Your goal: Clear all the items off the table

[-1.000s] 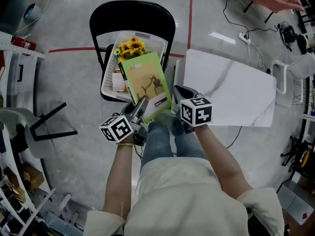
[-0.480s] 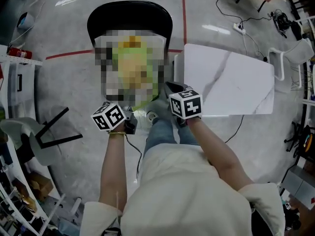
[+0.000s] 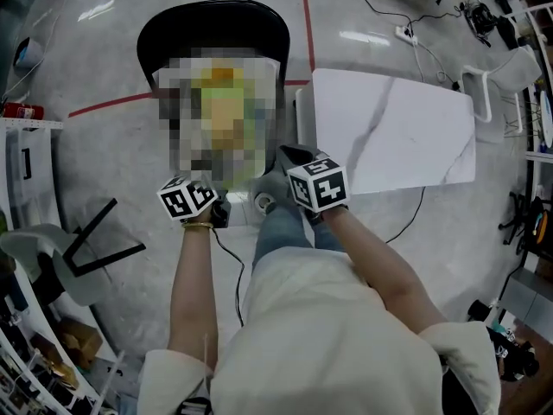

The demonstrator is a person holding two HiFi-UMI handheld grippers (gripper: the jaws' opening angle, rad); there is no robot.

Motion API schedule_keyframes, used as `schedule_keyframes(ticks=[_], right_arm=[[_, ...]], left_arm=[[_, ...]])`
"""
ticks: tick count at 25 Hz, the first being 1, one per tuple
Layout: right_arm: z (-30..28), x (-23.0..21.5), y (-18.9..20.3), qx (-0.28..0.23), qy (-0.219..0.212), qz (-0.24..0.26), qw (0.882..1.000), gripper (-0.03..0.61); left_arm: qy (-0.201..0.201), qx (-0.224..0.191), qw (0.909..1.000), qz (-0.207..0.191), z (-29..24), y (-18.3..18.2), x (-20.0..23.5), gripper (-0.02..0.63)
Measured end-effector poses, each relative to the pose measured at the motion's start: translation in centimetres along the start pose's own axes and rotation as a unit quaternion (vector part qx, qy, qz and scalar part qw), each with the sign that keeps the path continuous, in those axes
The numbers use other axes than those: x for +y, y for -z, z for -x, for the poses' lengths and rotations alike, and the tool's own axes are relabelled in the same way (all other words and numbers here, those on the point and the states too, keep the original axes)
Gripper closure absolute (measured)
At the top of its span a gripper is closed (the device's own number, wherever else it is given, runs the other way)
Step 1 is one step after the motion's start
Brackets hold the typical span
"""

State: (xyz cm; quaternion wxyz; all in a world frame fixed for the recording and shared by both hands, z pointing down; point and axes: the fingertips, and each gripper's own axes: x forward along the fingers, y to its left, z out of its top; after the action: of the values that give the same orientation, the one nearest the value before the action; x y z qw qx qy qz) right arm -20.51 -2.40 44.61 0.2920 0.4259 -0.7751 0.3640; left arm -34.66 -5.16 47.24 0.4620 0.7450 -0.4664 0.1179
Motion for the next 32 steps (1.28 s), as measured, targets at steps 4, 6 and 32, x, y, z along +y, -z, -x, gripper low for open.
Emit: schedule_keyframes(ticks=[4, 6, 32], right_arm=[[0.3, 0.3, 0.6, 0.003, -0.001, -0.006, 1.0, 0.58], [0.3, 0.2, 0.8, 0.005, 0.0, -0.005, 1.0, 0.58], [-1.5, 1.8, 0.5, 0.017, -0.015, 0.014, 1.0, 0.58]], left_arm=[[-0.022, 0.023, 0.9994, -0.014, -1.3, 1.1, 0.6, 0.476], [-0.036, 0.032, 0.9986, -0.023, -1.9, 1.4, 0.7, 0.476], [-0.027, 0.001, 0.9992, -0.028, -0.9, 0.4, -1.6, 0.441]])
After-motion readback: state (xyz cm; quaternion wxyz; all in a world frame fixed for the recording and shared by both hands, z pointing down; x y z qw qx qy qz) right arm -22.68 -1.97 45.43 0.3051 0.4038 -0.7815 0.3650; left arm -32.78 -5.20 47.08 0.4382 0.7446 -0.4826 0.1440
